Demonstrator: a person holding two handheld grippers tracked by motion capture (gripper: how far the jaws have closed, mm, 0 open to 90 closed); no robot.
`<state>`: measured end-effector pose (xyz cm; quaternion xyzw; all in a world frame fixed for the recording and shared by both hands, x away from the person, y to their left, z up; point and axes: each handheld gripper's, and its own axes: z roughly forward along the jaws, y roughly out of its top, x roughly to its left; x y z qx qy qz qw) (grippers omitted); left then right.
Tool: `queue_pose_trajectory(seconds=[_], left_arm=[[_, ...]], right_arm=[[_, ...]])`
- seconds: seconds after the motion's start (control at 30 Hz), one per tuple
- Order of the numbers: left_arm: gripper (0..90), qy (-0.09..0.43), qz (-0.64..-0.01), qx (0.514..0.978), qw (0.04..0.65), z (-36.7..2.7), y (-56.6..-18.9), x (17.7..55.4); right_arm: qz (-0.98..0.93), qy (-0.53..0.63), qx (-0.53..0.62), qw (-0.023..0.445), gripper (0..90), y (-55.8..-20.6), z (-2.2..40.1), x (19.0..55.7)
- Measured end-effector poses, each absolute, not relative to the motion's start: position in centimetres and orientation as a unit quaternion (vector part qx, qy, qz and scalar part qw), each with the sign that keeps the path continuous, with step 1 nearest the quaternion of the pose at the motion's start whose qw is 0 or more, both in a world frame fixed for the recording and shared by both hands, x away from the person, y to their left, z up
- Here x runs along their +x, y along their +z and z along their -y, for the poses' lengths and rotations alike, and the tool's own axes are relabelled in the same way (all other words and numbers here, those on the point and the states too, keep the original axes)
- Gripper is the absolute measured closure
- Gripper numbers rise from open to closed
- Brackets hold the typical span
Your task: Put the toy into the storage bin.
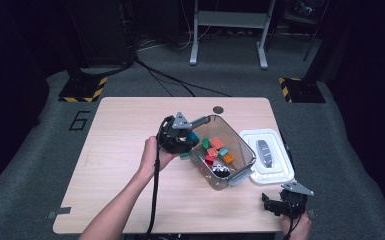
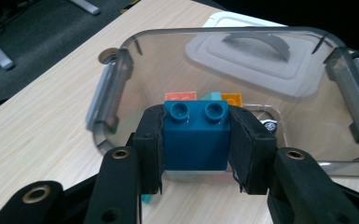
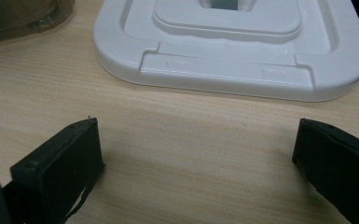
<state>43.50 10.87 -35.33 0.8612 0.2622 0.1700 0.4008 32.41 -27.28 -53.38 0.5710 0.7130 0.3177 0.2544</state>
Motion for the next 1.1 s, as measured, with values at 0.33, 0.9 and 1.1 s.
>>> queue_pose_trajectory(seconds=[0.33, 0.9, 1.1], left_arm=[[59.2, 0.150, -0.239, 0.876, 0.391, -8.1, -36.3, 42.9], [59.1, 0.093, -0.228, 0.893, 0.378, -5.7, -38.5, 42.5], [59.1, 0.076, -0.225, 0.894, 0.379, -5.6, -38.8, 42.1]], right_arm=[[-0.713, 0.318, 0.571, 0.254, 0.7, -53.4, 27.3, 32.4], [-0.712, 0.318, 0.572, 0.253, 0.7, -53.4, 27.3, 32.4], [-0.713, 0.318, 0.571, 0.254, 0.7, -53.4, 27.3, 32.4]])
